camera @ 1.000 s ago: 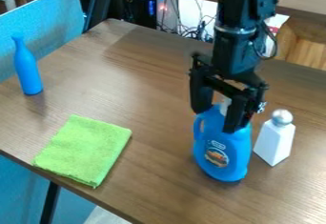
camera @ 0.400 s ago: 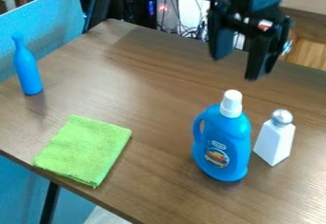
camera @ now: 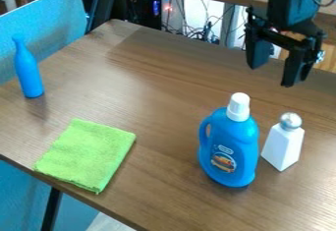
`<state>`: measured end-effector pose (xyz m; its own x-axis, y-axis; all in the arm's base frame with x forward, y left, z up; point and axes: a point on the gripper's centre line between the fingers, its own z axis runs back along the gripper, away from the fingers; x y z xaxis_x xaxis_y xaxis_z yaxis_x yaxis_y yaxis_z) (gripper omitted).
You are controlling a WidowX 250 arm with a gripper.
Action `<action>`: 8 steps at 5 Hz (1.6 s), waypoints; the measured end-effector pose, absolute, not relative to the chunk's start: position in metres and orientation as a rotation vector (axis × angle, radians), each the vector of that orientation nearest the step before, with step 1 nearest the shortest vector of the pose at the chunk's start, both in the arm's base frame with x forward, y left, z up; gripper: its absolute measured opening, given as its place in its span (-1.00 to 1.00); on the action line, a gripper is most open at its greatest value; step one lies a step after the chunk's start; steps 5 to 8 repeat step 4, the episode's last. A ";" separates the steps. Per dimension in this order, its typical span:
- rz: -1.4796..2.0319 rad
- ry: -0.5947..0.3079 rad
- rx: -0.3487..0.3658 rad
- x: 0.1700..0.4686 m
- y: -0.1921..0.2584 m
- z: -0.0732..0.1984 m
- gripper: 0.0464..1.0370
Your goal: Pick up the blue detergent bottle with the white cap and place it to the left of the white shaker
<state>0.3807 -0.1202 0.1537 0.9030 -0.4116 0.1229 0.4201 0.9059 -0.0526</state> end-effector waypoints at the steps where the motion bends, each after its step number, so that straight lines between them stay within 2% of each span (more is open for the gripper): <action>1: -0.421 -0.052 -0.074 0.394 -0.125 0.133 0.93; 4: -0.320 -0.032 -0.029 0.390 -0.145 0.108 0.93; 8: -0.320 -0.032 -0.029 0.390 -0.145 0.108 0.93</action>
